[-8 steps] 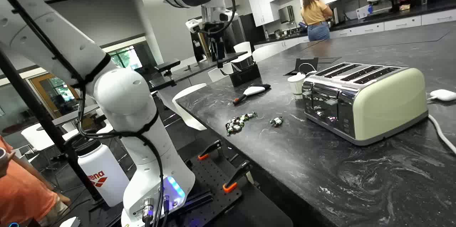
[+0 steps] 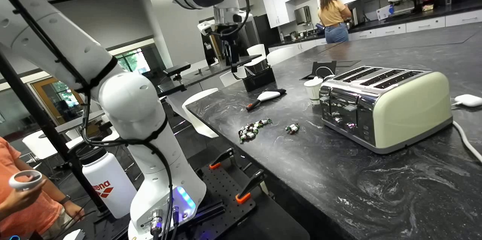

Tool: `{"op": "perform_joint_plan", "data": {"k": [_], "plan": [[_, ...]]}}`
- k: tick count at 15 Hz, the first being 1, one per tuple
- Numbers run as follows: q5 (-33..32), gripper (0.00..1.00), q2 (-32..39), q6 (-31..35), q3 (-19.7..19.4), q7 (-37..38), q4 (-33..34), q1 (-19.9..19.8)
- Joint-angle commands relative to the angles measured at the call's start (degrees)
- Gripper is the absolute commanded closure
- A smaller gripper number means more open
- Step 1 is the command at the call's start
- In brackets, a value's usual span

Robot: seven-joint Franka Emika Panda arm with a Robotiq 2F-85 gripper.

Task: Put three of the sweets on the counter in the cup

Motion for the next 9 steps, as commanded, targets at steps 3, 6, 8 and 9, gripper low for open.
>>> {"op": "perform_joint_plan", "data": {"k": [3, 6, 8, 9], "plan": [[-6.67, 0.00, 9.28, 13.22, 1.87, 4.89, -2.84, -4.18], [-12.14, 0.00, 16.15, 25.52, 1.80, 7.57, -5.34, -5.39], [-16.32, 0.00, 20.56, 32.59, 1.60, 11.42, -6.17, -5.70], [-18.76, 0.00, 22.54, 35.79, 1.54, 14.06, -6.41, -5.62]]}}
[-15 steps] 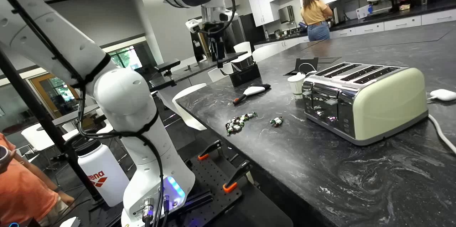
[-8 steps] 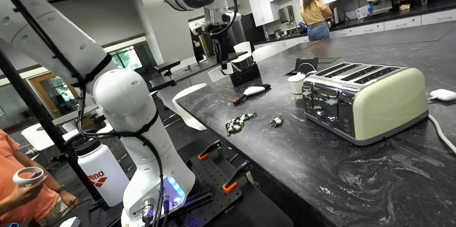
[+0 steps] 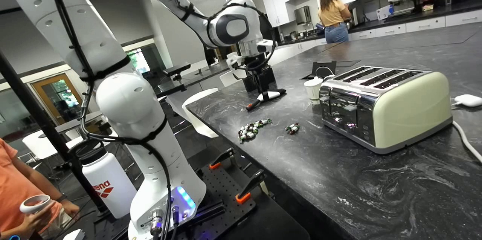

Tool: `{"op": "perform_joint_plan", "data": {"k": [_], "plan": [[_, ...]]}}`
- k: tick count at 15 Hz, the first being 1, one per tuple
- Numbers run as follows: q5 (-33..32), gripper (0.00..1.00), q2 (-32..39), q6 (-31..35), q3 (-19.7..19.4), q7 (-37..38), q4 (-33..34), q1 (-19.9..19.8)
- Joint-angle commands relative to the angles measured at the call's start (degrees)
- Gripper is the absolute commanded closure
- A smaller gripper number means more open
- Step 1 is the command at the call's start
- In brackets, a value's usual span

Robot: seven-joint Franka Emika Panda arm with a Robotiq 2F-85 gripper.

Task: Put three of the sweets on the counter in the cup

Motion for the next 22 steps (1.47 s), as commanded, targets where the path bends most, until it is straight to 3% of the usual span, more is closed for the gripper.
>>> {"op": "perform_joint_plan", "data": {"k": [1, 2, 3, 8, 13, 16, 19, 22], "plan": [[-7.64, 0.00, 7.15, 9.85, 0.27, 8.94, -0.20, -0.53], [-11.10, 0.00, 8.37, 10.49, -0.14, 13.28, 0.07, -0.25], [-7.01, 0.00, 6.05, 8.09, -0.94, 7.58, -0.41, 0.68], [-9.67, 0.00, 8.74, 9.98, -1.34, 11.18, -0.06, 1.11], [-14.31, 0.00, 13.89, 23.86, -2.72, 11.74, -0.53, 1.97], [-22.23, 0.00, 18.40, 30.21, -5.74, 15.02, 0.04, 2.85], [-32.07, 0.00, 22.18, 33.72, -13.43, 20.88, 1.62, 7.72], [-36.54, 0.00, 25.70, 35.52, -19.50, 25.35, 3.66, 12.94]]}}
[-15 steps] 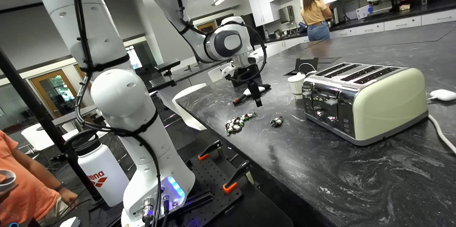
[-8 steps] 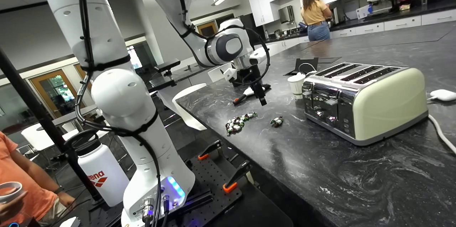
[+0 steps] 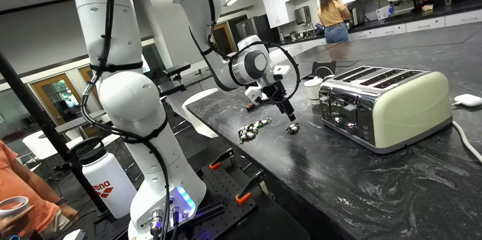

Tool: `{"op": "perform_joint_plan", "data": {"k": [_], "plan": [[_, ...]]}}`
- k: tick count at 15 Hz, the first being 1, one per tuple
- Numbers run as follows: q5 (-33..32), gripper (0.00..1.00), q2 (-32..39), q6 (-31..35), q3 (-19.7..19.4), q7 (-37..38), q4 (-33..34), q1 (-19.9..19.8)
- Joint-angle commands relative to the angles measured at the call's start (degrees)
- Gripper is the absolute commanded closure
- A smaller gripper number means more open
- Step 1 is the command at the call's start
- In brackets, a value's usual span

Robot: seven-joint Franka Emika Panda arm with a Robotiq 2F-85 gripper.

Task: Put three of the sweets on the counter in the cup

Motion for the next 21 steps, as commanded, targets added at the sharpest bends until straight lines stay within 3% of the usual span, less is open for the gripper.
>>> {"op": "perform_joint_plan", "data": {"k": [1, 5, 10, 11, 18, 19, 21], "plan": [[-4.40, 0.00, 4.67, 2.56, -6.49, 5.66, 3.29, 6.42], [-4.30, 0.00, 8.27, 3.01, -9.90, 8.27, 5.38, 11.54], [-3.32, 0.00, 11.53, 3.22, -10.99, 9.61, 6.93, 14.46], [-3.35, 0.21, 12.12, 3.35, -11.23, 9.90, 7.25, 14.87], [-2.90, 0.73, 14.77, 3.62, -11.41, 9.75, 9.23, 15.71], [-2.82, 0.79, 14.79, 3.49, -11.53, 9.75, 9.34, 15.93], [-2.75, 0.80, 14.74, 3.37, -11.89, 9.76, 9.61, 16.28]]}}
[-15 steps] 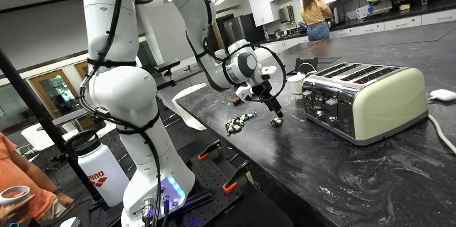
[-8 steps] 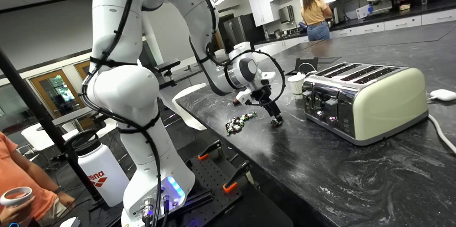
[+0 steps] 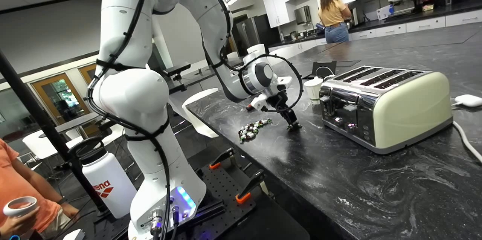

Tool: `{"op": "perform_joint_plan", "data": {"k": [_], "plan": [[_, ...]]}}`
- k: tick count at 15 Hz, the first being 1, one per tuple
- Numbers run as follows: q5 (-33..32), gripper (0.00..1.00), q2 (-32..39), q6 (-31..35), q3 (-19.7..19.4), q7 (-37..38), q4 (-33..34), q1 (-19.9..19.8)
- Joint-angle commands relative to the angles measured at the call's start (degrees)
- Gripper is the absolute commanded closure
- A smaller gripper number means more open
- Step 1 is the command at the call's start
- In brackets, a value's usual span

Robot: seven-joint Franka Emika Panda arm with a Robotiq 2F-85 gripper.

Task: Put three of the sweets on the counter in the cup

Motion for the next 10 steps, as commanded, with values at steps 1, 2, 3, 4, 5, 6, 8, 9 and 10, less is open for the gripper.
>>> {"op": "perform_joint_plan", "data": {"k": [1, 2, 3, 4, 5, 6, 8, 9, 10], "plan": [[0.19, 0.84, 1.64, 1.23, -1.47, 1.54, 1.20, 1.42], [0.18, 0.92, 1.14, 1.12, -1.61, 1.60, 1.20, 1.62], [0.21, 0.97, 0.40, 0.98, -1.70, 1.66, 1.08, 1.90], [0.12, 0.93, -0.27, 0.81, -2.27, 1.90, 0.89, 2.59], [0.13, 0.93, -0.98, 0.50, -2.63, 2.03, 0.81, 3.11], [0.20, 0.93, -1.92, 0.39, -2.61, 1.90, 0.65, 3.27], [0.23, 0.93, -3.63, -0.86, -3.82, 2.57, 0.92, 4.94], [-0.04, 0.93, -4.64, -0.90, -4.95, 3.33, 1.22, 6.12], [-0.29, 0.93, -5.50, -0.98, -5.90, 3.60, 1.55, 7.09]]}}
